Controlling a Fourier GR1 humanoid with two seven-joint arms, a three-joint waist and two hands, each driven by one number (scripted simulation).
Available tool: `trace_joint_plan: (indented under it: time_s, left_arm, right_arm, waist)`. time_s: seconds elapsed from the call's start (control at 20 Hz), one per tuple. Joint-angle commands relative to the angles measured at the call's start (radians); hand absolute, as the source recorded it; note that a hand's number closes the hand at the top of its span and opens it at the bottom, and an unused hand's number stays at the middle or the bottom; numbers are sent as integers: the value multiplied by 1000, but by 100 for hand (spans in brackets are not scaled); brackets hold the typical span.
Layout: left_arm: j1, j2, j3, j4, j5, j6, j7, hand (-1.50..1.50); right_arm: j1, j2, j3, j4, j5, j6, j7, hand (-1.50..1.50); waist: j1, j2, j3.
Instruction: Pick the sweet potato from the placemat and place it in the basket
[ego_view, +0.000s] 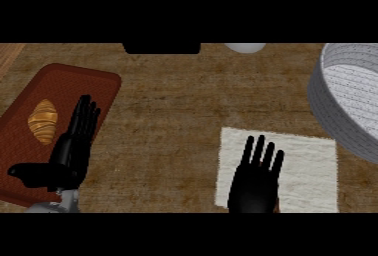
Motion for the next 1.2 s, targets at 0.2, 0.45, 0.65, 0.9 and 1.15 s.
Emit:
trace_joint_plan:
  time_s: [0.2, 0.45, 0.65, 0.9, 1.15]
  left_arm:
    - [41, -14, -2, -39, -29, -3, 10, 0]
    - [15, -21, 14, -43, -31, -13, 44, 0]
    - [21, -34, 37, 4, -33, -39, -8, 0]
    - [-27, -51, 20, 16, -67, -14, 18, 0]
    - [58, -64, -6, -48, -77, -21, -7, 0]
  right_arm:
    - [60, 9, 30, 53, 34, -48, 161, -150]
    - [-1, 9, -36, 74, -6, -61, 134, -150]
    - [3, 9, -70, 41, 14, -70, 87, -150]
    - [22, -20, -129, 92, -12, 21, -52, 150]
    - [11, -13, -144, 138, 24, 3, -85, 150]
  waist:
    - [1, 0, 1]
    - [2, 1, 1]
    - [-1, 1, 0]
    - [-2, 2, 0]
    - [6, 1, 0]
